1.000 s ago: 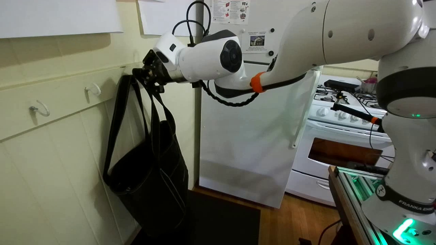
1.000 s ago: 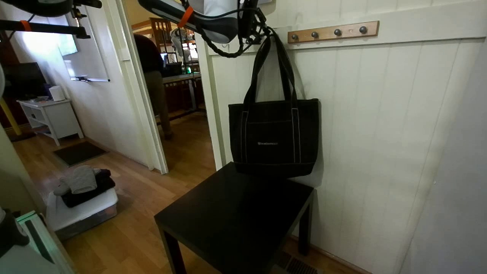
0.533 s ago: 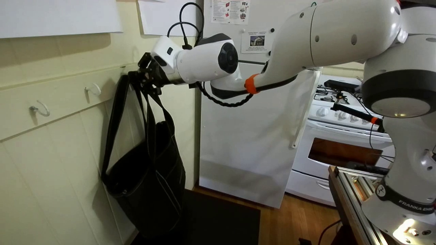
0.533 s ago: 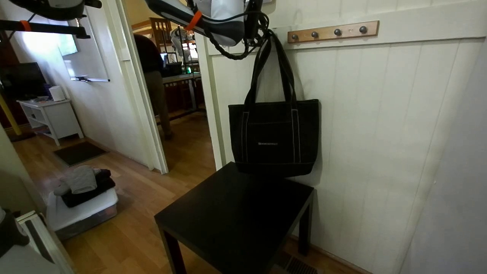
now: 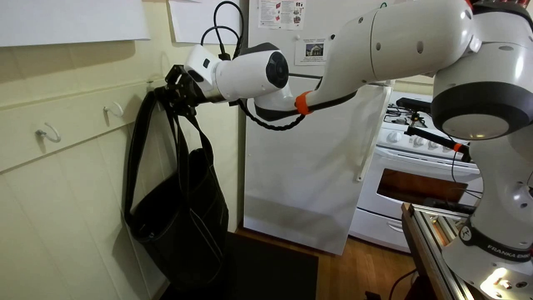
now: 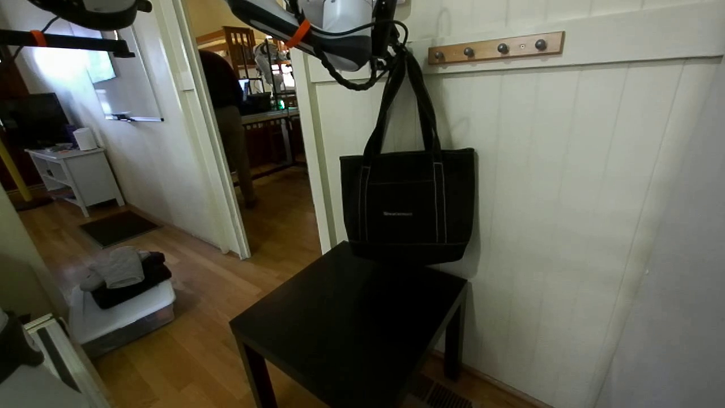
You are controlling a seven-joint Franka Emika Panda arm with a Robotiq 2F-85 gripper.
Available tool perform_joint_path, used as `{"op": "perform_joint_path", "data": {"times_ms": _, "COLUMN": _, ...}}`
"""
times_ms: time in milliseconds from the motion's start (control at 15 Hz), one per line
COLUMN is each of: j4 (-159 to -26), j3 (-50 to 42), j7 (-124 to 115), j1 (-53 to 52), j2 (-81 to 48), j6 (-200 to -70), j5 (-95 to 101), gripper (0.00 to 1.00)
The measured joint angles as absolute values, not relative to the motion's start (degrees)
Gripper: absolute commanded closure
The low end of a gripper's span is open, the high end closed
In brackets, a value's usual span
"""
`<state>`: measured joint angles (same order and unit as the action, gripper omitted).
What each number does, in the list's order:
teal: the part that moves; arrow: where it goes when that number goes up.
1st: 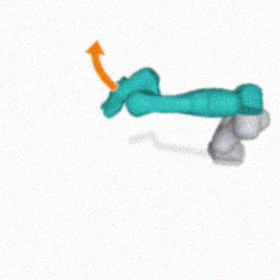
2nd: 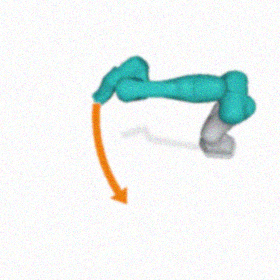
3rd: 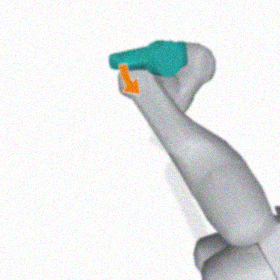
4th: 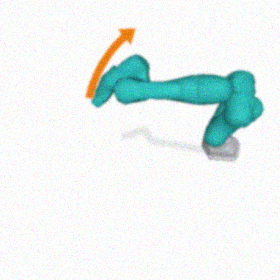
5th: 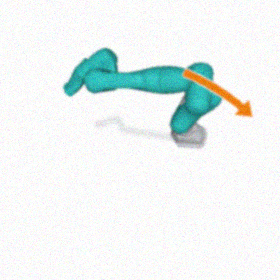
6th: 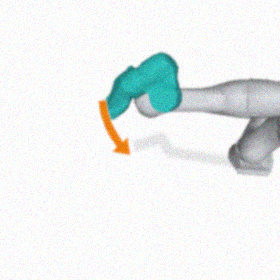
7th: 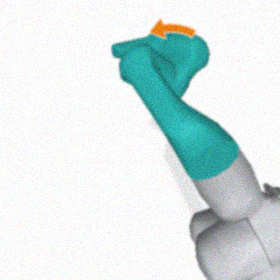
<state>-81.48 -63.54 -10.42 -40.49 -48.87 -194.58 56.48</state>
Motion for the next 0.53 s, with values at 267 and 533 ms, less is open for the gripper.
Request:
{"op": "perform_joint_path", "data": {"times_ms": 267, "j4": -80.33, "j3": -60.77, "j7": -7.06, "j1": -37.67, "j2": -48.4, "j6": -196.69, "j5": 56.58, "gripper": 0.97}}
{"op": "perform_joint_path", "data": {"times_ms": 533, "j4": -79.99, "j3": -59.17, "j7": -4.48, "j1": -35.47, "j2": -47.44, "j6": -199.86, "j5": 59.05, "gripper": 0.97}}
